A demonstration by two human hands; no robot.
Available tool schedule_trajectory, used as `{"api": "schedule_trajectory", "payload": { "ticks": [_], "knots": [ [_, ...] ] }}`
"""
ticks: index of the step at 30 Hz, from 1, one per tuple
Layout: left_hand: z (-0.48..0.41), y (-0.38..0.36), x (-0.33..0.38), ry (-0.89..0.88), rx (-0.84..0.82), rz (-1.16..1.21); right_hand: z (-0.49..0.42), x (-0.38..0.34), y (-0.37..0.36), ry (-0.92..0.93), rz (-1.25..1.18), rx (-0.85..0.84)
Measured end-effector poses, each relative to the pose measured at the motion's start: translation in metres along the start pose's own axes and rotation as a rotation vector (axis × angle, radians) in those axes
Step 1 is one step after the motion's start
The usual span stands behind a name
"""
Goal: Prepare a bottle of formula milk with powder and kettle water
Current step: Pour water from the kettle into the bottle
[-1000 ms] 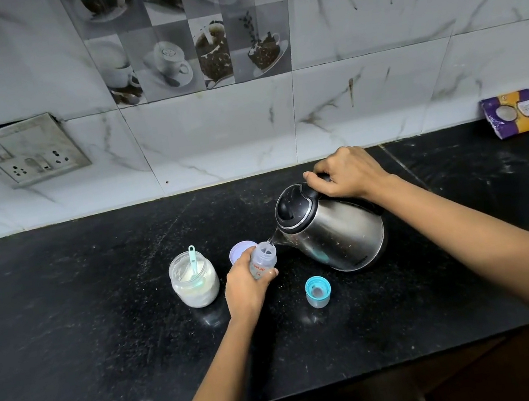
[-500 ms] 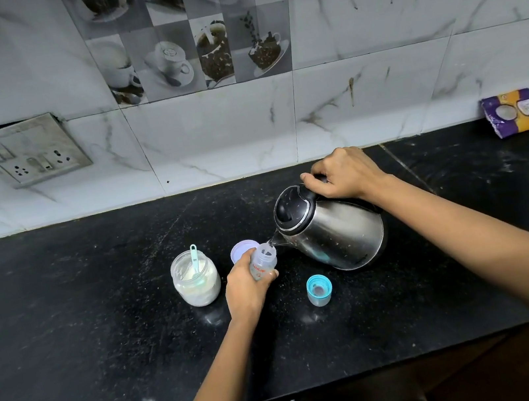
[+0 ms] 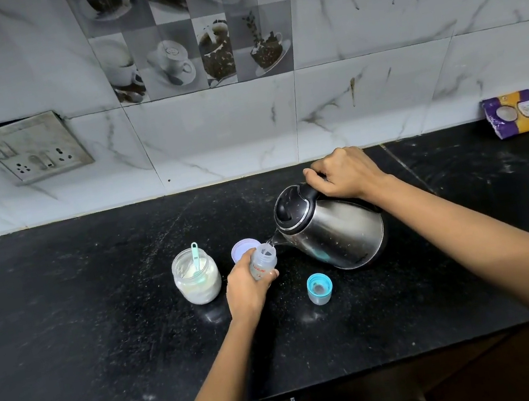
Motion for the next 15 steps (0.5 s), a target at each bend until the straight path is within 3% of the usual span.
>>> {"api": "schedule_trajectory", "payload": {
  "ticks": [15],
  "knots": [
    [0.0, 0.001, -0.0008, -0.007, -0.005, 0.004, 0.0003, -0.009, 0.0017, 0.019, 0.033, 0.007]
  ]
}}
Point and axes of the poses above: each hand's wrist, its own z-axis away from the middle knuckle, its own y-axis out of the back of the hand, x = y × z, the point moved 9 cm from there along -z, towards the middle knuckle
